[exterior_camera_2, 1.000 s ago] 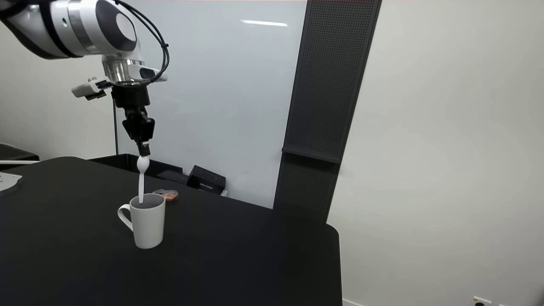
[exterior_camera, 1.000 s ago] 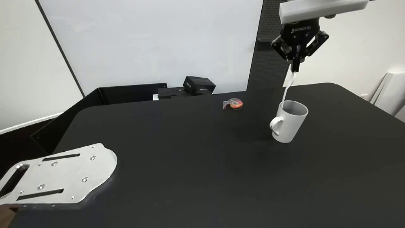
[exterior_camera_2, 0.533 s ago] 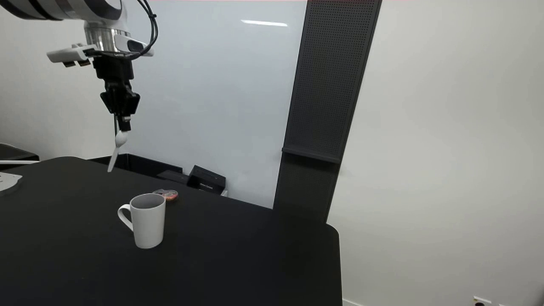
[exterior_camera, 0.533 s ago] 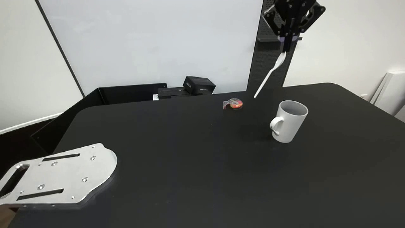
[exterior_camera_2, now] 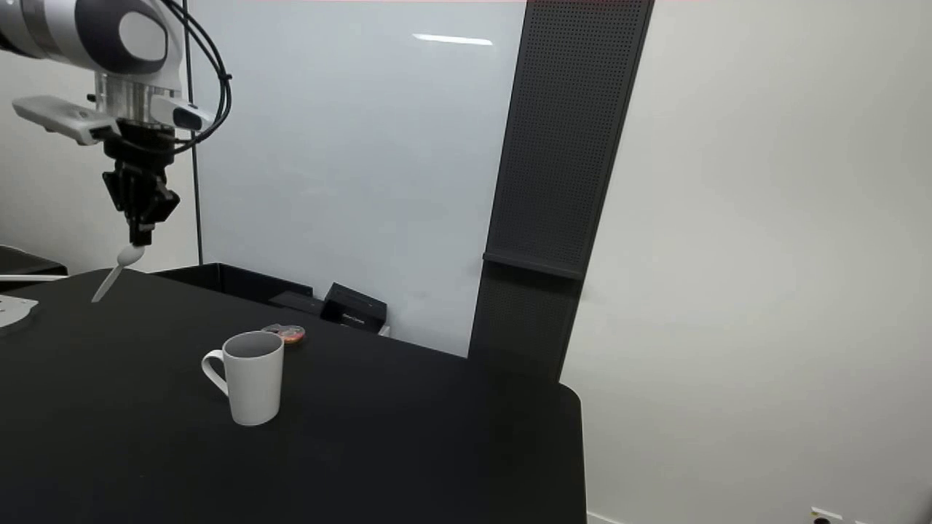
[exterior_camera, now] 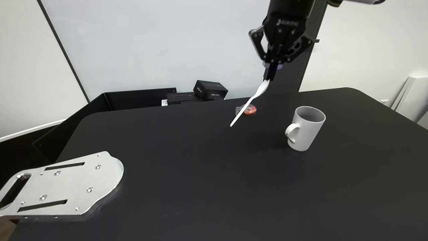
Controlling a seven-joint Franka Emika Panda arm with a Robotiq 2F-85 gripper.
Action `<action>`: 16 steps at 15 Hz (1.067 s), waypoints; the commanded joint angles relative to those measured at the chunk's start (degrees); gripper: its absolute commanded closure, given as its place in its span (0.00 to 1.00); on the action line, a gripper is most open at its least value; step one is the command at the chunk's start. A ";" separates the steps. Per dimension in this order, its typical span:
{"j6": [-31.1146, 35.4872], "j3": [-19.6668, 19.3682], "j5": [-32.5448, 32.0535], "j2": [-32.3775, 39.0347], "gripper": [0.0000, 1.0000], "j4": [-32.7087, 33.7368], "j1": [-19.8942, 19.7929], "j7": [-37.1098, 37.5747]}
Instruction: Remove the white spoon from the grey mug and place it on the table
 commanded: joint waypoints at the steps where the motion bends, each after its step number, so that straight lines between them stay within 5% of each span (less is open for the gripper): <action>1: 5.15 1.67 5.51 1.14 0.99 -5.06 -0.22 -1.61; 14: 21.08 -1.55 5.67 11.94 0.99 -12.40 3.14 1.36; 15: 20.98 -2.23 5.16 12.31 0.72 -12.28 3.60 1.81; 16: 20.65 -2.71 4.75 12.43 0.70 -12.07 3.87 1.92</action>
